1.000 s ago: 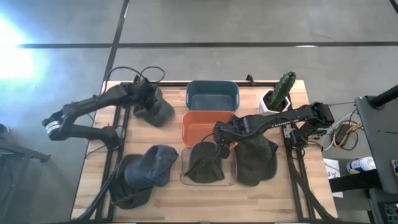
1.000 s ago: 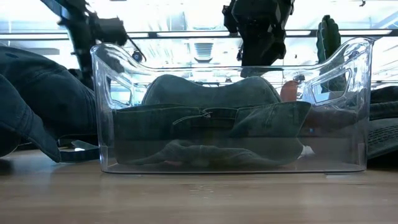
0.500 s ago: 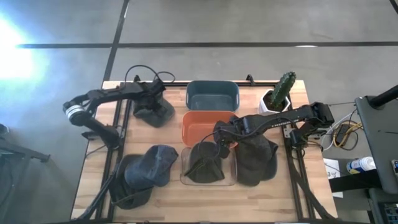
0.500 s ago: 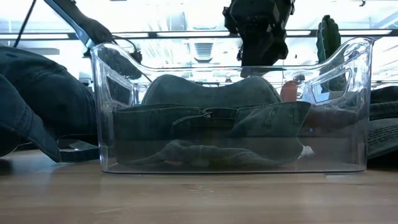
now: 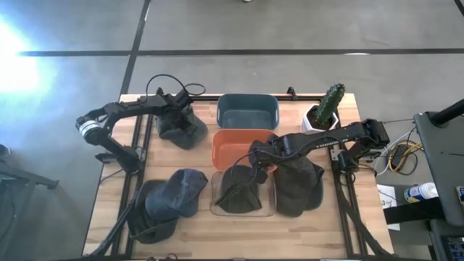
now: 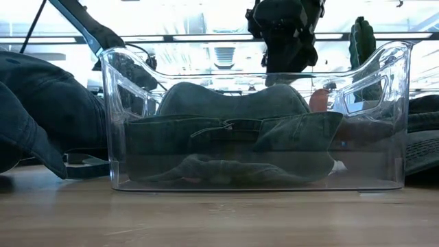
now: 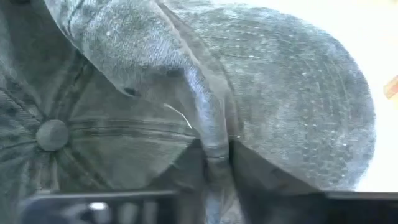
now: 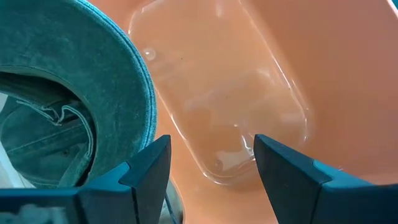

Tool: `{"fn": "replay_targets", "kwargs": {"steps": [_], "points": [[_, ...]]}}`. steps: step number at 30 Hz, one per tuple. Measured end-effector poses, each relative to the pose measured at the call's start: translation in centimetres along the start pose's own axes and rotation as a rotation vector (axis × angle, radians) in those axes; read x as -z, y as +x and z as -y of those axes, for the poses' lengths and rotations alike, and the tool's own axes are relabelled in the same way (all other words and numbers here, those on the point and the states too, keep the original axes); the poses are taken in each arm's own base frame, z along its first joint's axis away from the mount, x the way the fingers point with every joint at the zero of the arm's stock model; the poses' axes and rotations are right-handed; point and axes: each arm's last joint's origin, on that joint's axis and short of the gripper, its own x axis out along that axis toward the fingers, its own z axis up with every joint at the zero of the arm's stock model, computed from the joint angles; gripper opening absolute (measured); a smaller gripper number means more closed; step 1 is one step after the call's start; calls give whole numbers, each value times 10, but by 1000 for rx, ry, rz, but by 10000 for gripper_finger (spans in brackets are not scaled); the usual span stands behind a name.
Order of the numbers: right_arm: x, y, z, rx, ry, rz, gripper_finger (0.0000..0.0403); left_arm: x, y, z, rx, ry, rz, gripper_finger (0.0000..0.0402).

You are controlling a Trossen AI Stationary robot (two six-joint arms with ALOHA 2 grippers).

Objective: Pick & Place hat
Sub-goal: Put the gray cap into the transparent bin

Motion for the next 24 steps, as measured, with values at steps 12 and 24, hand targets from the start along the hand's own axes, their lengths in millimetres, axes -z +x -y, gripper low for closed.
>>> {"fn": "replay_targets", "kwargs": {"steps": [12,24], "points": [[0,-7,2,-21,5,8,226,2,-43,2,31,-31,128,3],[1,-51,23,94,54,199,226,42,-175,34,296,45,618,1]]}}
